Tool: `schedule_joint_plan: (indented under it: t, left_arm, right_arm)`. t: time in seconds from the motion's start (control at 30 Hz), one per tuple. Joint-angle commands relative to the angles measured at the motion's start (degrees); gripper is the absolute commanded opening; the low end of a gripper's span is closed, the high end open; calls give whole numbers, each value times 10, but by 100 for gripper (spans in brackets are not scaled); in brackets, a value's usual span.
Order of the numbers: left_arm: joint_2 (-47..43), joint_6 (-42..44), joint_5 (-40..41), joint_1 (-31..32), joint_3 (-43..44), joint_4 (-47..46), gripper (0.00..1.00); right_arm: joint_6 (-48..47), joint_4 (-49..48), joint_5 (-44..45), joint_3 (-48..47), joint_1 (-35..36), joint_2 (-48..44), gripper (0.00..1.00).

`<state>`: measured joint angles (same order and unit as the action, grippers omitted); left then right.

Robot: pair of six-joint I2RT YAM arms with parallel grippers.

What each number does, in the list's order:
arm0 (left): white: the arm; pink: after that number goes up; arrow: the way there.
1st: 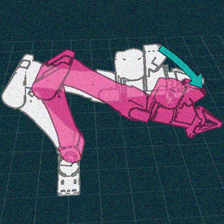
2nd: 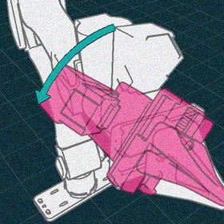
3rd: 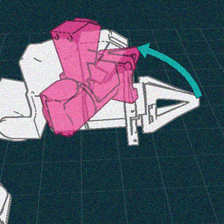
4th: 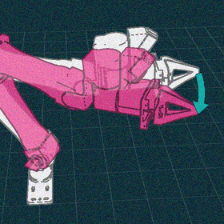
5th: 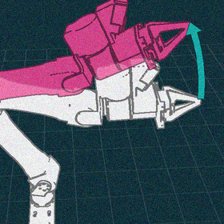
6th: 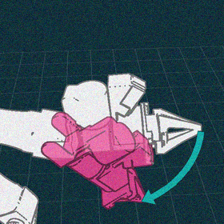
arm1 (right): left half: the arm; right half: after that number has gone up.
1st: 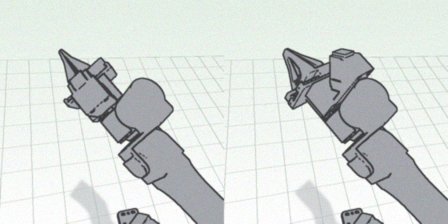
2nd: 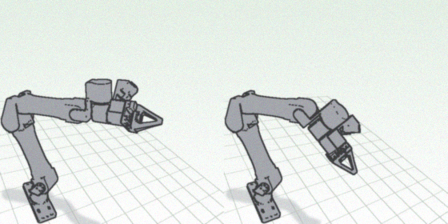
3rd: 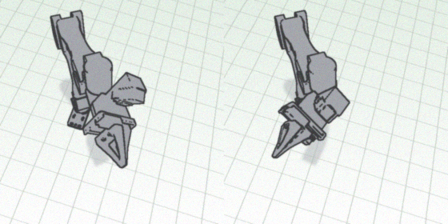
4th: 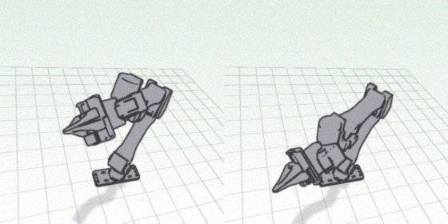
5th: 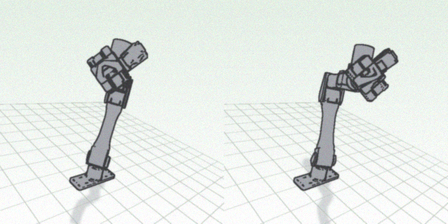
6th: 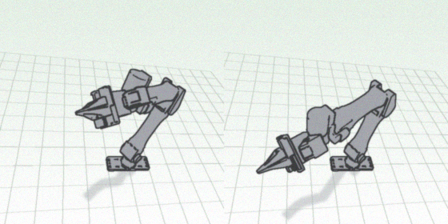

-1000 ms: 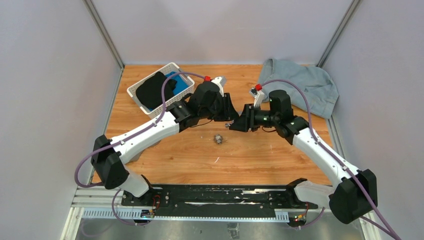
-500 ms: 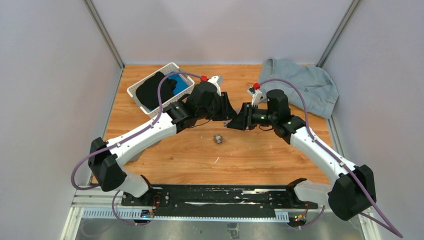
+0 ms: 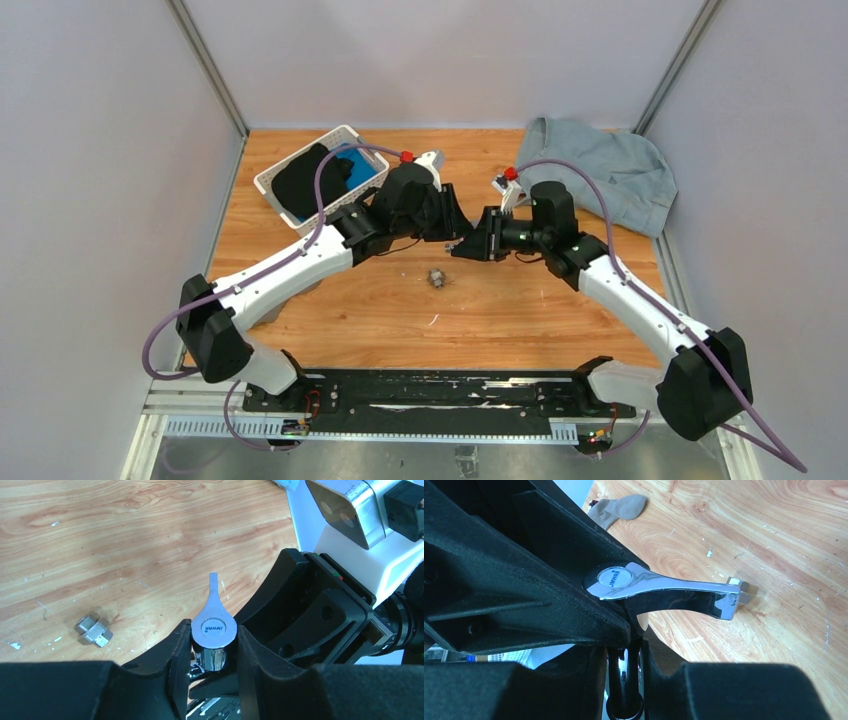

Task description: Install the water faucets

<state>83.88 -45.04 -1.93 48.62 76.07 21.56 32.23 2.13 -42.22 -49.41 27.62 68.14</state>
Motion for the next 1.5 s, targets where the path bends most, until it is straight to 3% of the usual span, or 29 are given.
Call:
schedule_joint_plan:
  t: [0.0,0.03,0.07,0.13,0.23,0.27,0.3,0.43,0.63,0.77,1.1,1.33,1.47]
  left_arm:
    - [-18,-7,-7,2,-4,-15,0]
    - [-18,-6,-5,2,-5,-12,0]
    - [-18,-4,0,2,-3,-6,7]
    - [-19,1,16,2,3,14,36]
    - [-25,14,43,-3,10,35,61]
    - [-27,18,49,-7,11,42,76]
    - [-28,23,52,-13,12,52,84]
    - [-33,37,64,-36,10,84,97]
    - [-17,33,124,-40,-24,122,100]
    - [38,6,155,-15,-30,147,100]
    - [173,-98,231,39,-7,197,100]
    - [204,-149,226,35,-8,183,99]
    - [200,-157,154,7,-56,118,94]
  right_arm:
    - [22,-16,50,22,8,-15,0]
    - [24,-17,63,28,8,-22,0]
    - [27,-16,76,36,8,-31,0]
    - [25,-16,105,49,8,-50,0]
    - [6,25,143,55,7,-75,0]
    - [-1,41,158,55,6,-82,0]
    - [-9,57,172,57,5,-91,0]
    - [-25,98,219,74,-15,-134,0]
    - [-71,200,309,65,-55,-177,0]
    - [-102,244,354,48,-60,-201,0]
    - [-110,251,327,45,-60,-225,0]
    - [-106,248,311,53,-60,-223,0]
    - [-101,235,287,57,-60,-218,0]
